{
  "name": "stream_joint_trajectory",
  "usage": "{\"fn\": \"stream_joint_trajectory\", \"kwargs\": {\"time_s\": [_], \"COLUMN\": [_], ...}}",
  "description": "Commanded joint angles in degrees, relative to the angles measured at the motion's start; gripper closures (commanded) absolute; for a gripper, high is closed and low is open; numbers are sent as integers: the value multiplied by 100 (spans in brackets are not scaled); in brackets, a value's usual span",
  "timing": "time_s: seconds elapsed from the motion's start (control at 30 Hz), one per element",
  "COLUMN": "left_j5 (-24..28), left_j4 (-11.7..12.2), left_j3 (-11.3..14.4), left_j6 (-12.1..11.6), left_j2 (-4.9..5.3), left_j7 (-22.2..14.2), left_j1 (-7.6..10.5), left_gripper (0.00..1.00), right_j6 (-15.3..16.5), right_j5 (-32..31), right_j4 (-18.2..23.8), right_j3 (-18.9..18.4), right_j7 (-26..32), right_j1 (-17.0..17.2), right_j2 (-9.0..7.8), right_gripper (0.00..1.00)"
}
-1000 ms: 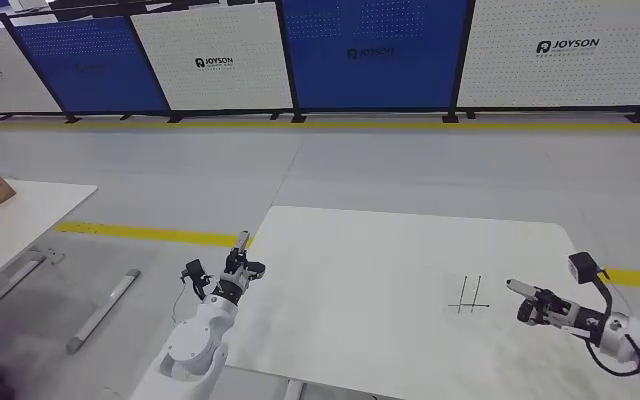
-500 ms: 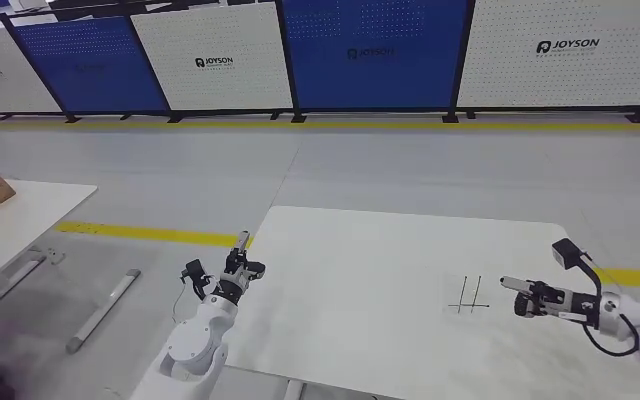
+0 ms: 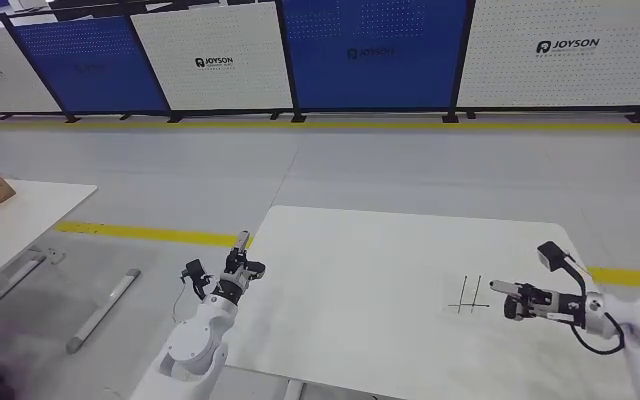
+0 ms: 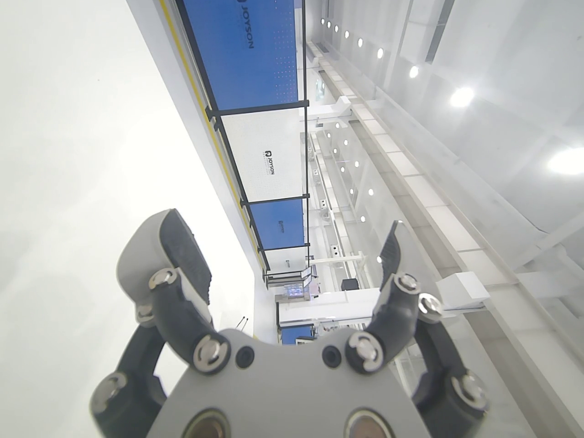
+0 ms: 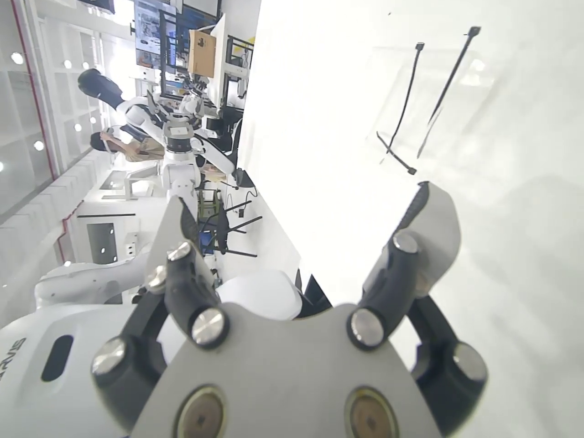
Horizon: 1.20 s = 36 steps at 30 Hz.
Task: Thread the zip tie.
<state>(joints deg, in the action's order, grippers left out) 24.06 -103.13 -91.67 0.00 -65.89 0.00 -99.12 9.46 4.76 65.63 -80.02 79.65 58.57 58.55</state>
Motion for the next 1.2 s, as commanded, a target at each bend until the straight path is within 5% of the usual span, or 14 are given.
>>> {"fn": "stream_joint_trajectory", "kwargs": {"time_s": [0.0, 0.27, 0.7, 1.17], "left_j5": [0, 0, 0, 0], "left_j4": [0, 0, 0, 0], "left_j3": [0, 0, 0, 0], "left_j6": [0, 0, 0, 0], "left_j2": [0, 0, 0, 0], "left_j7": [0, 0, 0, 0], "left_j1": [0, 0, 0, 0], "left_gripper": [0, 0, 0, 0], "right_j6": [74, 380, 537, 180], "right_j5": [128, 448, 486, 595], "right_j4": [-266, -1002, -1026, -1400], "right_j3": [371, 1194, 1279, 1657], "right_j7": [-1, -1, -1, -69], "right_j1": [-205, -736, -741, -1045], "right_j2": [-33, -209, -302, -165], "right_gripper": [0, 0, 0, 0]}}
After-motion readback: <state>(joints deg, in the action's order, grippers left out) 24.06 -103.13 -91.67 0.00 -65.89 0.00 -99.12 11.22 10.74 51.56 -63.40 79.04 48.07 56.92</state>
